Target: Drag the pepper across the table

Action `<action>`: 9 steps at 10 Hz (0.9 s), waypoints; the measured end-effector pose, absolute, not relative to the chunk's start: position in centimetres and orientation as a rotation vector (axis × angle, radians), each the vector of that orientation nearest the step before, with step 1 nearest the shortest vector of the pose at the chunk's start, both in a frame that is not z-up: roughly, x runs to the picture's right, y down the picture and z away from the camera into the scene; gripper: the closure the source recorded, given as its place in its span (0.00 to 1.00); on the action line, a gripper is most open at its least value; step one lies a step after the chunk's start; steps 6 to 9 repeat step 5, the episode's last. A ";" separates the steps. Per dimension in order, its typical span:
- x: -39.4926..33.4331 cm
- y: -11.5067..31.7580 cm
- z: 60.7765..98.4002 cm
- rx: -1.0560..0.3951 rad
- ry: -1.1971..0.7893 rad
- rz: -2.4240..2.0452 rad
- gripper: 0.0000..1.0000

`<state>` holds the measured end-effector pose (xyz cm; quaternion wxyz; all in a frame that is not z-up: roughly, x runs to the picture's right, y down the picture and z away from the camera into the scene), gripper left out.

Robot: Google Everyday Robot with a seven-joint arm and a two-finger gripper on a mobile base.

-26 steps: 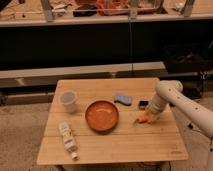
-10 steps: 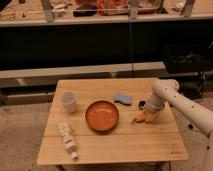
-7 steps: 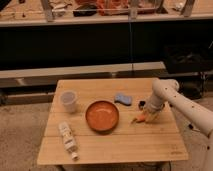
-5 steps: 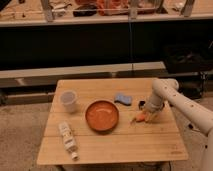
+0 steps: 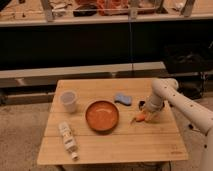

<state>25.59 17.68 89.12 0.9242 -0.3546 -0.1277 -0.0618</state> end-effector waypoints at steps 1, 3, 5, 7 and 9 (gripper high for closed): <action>25.6 17.7 89.1 -0.728 -0.262 -0.127 1.00; 25.6 17.6 89.0 -0.729 -0.261 -0.129 1.00; 25.5 17.6 89.1 -0.725 -0.263 -0.138 1.00; 25.5 17.6 89.1 -0.725 -0.263 -0.138 1.00; 25.5 17.6 89.1 -0.725 -0.263 -0.138 1.00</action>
